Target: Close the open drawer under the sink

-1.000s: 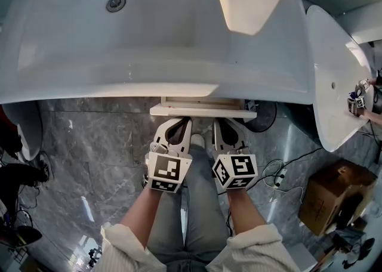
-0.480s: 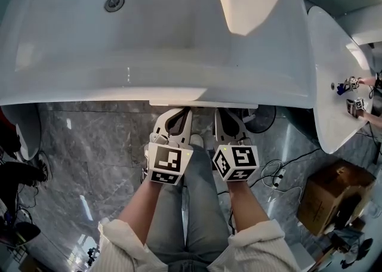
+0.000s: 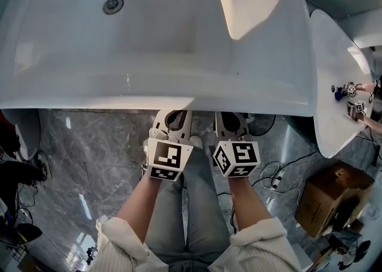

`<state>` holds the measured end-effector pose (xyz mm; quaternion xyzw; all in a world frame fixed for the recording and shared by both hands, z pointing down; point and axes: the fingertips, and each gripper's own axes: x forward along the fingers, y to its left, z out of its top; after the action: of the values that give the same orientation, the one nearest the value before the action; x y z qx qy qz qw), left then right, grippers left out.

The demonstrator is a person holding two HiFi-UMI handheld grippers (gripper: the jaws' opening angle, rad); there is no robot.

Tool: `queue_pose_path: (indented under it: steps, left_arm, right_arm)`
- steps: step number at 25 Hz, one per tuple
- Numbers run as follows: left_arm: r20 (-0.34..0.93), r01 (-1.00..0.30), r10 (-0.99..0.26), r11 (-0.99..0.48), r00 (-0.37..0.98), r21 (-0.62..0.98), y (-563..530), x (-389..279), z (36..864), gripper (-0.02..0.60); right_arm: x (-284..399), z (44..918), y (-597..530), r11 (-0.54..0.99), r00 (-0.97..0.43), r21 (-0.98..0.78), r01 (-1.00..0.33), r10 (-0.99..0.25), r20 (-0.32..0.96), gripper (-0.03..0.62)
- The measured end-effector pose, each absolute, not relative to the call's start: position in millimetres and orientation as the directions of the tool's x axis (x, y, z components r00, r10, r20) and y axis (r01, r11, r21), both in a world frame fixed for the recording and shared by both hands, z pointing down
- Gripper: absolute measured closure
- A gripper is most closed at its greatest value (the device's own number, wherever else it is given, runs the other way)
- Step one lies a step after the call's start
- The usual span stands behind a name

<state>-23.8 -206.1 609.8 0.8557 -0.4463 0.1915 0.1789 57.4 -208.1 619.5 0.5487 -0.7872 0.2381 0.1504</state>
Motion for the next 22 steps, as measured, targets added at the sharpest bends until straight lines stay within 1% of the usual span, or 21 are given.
queue_pose_path:
  steps: [13,19,22]
  left_arm:
    - [0.485,-0.83,-0.697,-0.544,0.528,0.123,-217.9,-23.1,611.6,0.566]
    - [0.488,-0.856,-0.715,-0.491,0.501,0.161,-217.8,-24.5,613.8,0.566]
    - [0.483,-0.856,-0.717,-0.492,0.502,0.159,-214.2,-23.0,609.3,0.566]
  right_arm:
    - [57.5,619.7,-219.5,0.29,-0.35,-0.197,-0.937,-0.799,0.49,0.583]
    - [57.5,622.3,-218.9,0.291,-0.343,-0.182,-0.939,-0.797,0.497,0.583]
    - [57.6,620.2,-216.7,0.288,-0.339,-0.179,-0.941,-0.796,0.501,0.583]
